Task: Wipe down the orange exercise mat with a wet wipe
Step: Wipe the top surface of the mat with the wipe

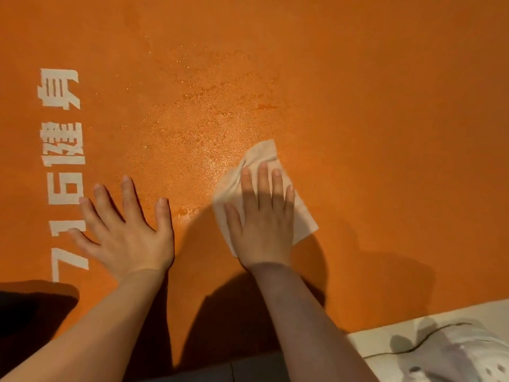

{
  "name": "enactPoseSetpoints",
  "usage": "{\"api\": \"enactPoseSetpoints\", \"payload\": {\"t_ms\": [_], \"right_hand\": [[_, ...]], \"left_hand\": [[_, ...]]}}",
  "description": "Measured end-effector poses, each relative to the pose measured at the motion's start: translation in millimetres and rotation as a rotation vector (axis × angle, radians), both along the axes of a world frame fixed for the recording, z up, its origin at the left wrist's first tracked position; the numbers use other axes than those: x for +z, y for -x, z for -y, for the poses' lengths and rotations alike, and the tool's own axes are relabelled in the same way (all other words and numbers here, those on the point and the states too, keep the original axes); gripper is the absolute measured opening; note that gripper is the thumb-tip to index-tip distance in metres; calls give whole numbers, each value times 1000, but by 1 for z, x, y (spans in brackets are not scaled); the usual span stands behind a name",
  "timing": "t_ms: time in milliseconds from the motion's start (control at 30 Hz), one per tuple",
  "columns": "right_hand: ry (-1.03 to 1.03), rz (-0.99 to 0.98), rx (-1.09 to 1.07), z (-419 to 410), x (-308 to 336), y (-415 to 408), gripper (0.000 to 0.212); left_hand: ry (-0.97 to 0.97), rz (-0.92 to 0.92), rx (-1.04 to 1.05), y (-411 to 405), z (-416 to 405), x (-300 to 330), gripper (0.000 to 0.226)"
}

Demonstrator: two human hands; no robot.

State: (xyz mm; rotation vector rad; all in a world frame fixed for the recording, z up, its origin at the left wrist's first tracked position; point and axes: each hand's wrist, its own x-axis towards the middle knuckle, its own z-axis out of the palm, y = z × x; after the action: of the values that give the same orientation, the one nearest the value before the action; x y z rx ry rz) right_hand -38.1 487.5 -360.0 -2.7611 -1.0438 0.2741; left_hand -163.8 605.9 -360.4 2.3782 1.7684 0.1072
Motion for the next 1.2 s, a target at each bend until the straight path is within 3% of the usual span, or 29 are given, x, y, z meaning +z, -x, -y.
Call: {"api": "enactPoseSetpoints", "payload": {"t_ms": [100, 267, 400, 600, 767, 1033, 1200], "right_hand": [[-5, -11, -23, 31, -2, -7, 62], [103, -12, -446, 137, 6, -36, 70], [118, -26, -537, 159, 9, 9, 67], [104, -52, -320, 120, 3, 72, 56], [153, 1, 25, 92, 3, 46, 59], [43, 22, 480, 8, 0, 37, 58], [-14, 38, 538, -29, -4, 27, 55]], "left_hand": [[0, 7, -2, 2, 0, 1, 70], [1, 31, -9, 2, 0, 2, 71], [9, 30, -15, 1, -2, 4, 70], [22, 9, -7, -1, -1, 6, 64], [7, 21, -1, 0, -3, 5, 60], [-33, 40, 23, -3, -5, 4, 61], [-31, 4, 24, -1, -8, 3, 61]]}}
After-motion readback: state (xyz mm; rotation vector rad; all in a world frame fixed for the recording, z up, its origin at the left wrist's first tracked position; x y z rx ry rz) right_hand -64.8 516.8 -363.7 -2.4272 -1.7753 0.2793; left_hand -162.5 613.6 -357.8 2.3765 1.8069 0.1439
